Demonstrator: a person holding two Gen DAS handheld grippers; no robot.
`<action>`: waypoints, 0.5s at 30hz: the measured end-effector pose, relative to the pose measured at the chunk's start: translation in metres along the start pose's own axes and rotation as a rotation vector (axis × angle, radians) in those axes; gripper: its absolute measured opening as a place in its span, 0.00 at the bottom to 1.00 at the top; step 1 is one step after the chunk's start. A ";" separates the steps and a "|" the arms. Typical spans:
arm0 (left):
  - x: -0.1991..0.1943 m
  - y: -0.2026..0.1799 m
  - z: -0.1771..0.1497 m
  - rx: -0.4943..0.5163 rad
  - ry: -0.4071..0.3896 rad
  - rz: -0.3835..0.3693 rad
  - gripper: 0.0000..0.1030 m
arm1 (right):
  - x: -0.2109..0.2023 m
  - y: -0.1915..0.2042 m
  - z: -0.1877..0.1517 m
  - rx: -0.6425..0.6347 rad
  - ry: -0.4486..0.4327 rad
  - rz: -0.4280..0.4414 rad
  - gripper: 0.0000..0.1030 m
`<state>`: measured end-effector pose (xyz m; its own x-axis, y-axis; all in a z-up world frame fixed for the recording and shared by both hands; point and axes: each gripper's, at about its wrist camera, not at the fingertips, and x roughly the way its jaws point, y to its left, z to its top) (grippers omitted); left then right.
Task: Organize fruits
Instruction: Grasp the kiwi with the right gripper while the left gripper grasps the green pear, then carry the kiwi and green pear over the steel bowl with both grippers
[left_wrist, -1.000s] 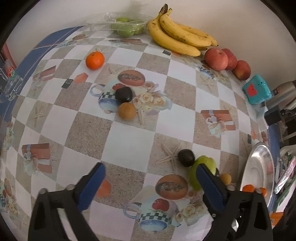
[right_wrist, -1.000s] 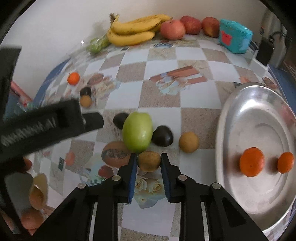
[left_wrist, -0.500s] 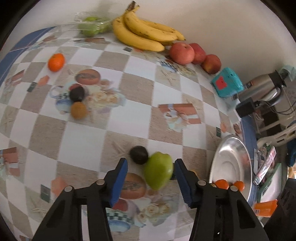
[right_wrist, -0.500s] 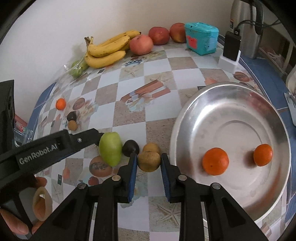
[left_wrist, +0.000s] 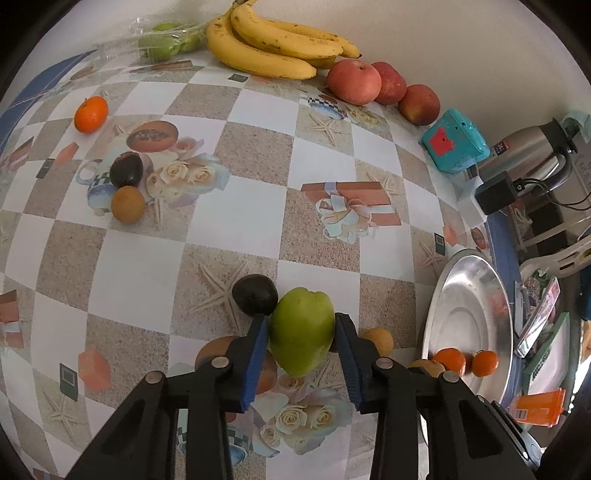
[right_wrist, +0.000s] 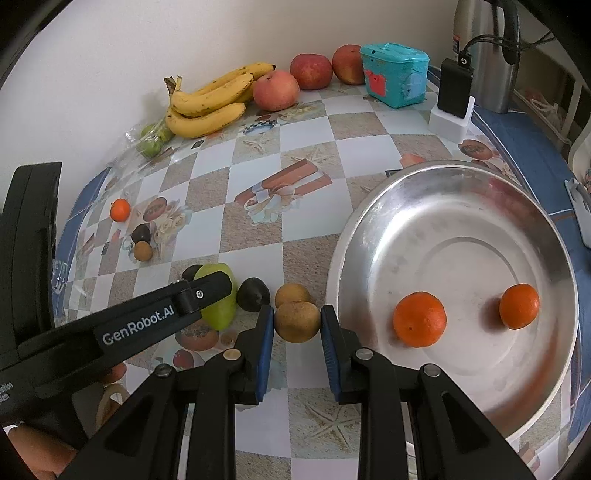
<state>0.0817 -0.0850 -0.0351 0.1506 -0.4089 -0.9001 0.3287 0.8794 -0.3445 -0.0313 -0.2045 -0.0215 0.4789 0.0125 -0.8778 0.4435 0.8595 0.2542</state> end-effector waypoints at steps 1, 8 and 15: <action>0.000 0.000 0.000 -0.003 0.000 -0.001 0.39 | 0.000 0.000 0.000 0.001 0.000 0.001 0.26; -0.009 0.006 0.002 -0.036 -0.021 -0.012 0.38 | -0.003 -0.007 0.001 0.022 -0.007 0.005 0.26; -0.028 0.001 0.004 -0.036 -0.057 -0.060 0.38 | -0.010 -0.020 0.005 0.062 -0.025 0.003 0.26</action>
<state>0.0815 -0.0733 -0.0091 0.1847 -0.4736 -0.8612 0.3052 0.8605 -0.4078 -0.0414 -0.2244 -0.0158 0.4991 0.0015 -0.8665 0.4874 0.8263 0.2822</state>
